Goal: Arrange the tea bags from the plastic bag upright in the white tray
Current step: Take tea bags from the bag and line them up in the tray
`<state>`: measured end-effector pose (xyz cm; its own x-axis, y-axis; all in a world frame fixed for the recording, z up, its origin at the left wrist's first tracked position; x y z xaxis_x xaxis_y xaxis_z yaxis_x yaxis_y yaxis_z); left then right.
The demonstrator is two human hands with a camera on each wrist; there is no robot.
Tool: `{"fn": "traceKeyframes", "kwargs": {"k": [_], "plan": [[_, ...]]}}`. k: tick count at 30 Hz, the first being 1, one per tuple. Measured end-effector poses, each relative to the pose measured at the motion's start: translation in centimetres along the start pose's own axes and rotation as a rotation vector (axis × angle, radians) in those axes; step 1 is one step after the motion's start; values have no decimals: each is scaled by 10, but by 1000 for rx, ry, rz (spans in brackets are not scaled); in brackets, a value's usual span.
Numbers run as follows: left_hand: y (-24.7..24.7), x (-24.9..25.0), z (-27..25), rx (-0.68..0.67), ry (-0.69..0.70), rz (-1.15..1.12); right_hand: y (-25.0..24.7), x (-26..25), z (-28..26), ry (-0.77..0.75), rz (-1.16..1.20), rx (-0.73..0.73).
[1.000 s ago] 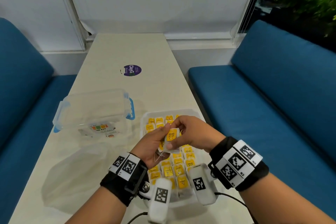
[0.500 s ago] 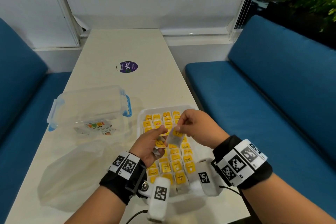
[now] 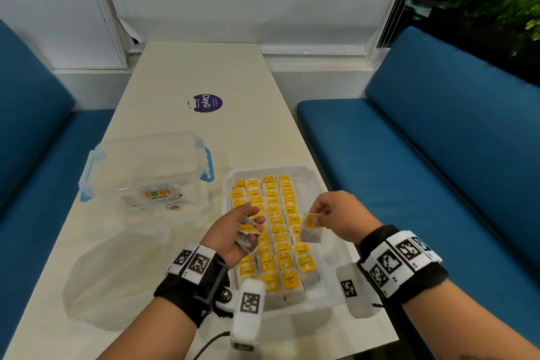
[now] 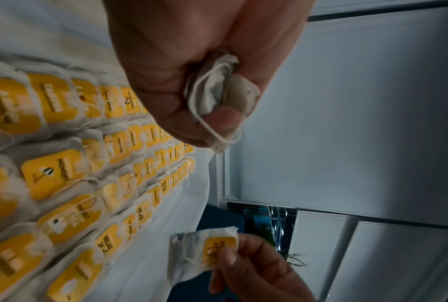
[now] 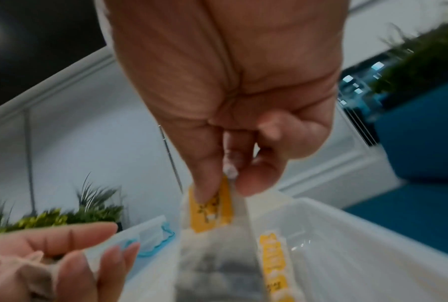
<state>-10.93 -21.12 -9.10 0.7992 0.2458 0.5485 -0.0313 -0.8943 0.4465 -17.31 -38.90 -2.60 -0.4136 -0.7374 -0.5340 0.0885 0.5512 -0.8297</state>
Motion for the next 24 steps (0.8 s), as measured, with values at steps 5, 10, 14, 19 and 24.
{"fn": "traceKeyframes", "kwargs": {"k": [5,10,14,19,24], "plan": [[-1,-2,-2,-32,-66,-76,16,7,-3,-5,-159,-136],[-2,-3,-2,-36,-82,-82,36,13,-15,-50,-341,-329],[-1,-7,-2,-30,-84,-65,56,17,-23,-61,-479,-488],[2,-9,-3,-33,-79,-61,71,17,-25,-85,-660,-552],[1,-11,-6,-19,-57,-36,73,12,-21,-85,-670,-529]]}}
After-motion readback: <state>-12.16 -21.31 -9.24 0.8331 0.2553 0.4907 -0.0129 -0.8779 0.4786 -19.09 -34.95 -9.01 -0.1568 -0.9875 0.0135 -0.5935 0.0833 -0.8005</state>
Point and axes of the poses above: each hand's wrist, its own z-axis towards the middle knuckle, its own y-axis out of the palm, x = y × z, the point moved 5 cm from there along z, towards the middle knuckle, and after that the axes turned 8 degrees about x, right-handed, at the moved point
